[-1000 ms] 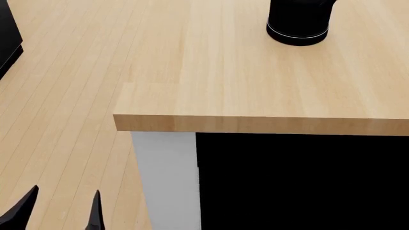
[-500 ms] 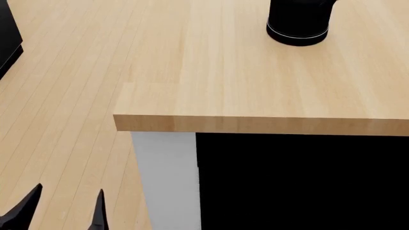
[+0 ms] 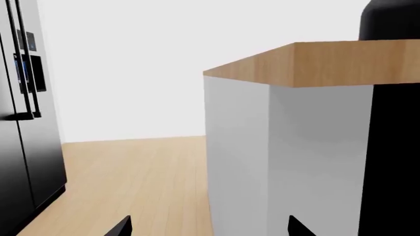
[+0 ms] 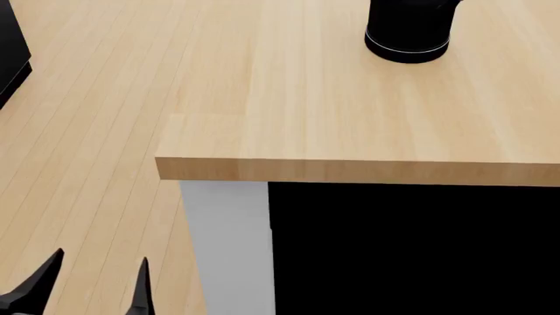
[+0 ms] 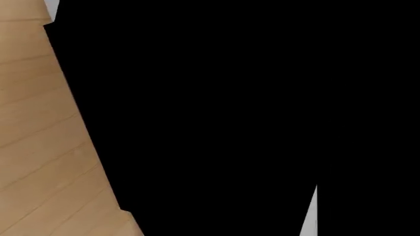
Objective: Open the dishwasher door
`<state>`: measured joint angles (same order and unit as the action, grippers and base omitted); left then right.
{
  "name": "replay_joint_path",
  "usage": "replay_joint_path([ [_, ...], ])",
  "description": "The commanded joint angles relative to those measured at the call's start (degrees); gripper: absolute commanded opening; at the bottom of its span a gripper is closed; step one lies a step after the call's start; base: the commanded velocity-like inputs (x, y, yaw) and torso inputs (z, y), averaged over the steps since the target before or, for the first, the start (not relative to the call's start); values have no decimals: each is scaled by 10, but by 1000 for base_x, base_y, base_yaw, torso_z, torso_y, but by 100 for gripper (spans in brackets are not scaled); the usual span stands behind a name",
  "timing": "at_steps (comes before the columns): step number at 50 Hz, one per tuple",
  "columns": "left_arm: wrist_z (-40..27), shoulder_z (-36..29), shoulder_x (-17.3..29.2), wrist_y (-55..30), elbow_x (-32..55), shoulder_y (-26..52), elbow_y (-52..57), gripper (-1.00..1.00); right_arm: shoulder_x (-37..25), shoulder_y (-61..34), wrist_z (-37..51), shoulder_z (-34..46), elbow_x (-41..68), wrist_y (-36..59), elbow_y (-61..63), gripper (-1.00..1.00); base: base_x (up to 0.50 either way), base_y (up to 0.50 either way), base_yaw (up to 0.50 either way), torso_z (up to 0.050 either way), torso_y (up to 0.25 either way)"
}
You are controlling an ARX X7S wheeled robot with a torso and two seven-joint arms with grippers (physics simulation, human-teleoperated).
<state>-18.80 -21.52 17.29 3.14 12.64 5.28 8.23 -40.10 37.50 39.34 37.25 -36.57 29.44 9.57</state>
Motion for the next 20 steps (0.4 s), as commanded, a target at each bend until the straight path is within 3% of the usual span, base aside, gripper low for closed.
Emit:
replay_joint_path([
  [1, 0, -5, -1, -2, -1, 3, 1, 100, 9, 20, -19, 56, 43, -39, -26, -100, 0, 0, 0, 0, 0],
  [20, -2, -10, 0, -1, 1, 5, 1, 100, 13, 43, -29, 89, 77, -39, -48, -100, -5, 1, -2, -1, -2],
])
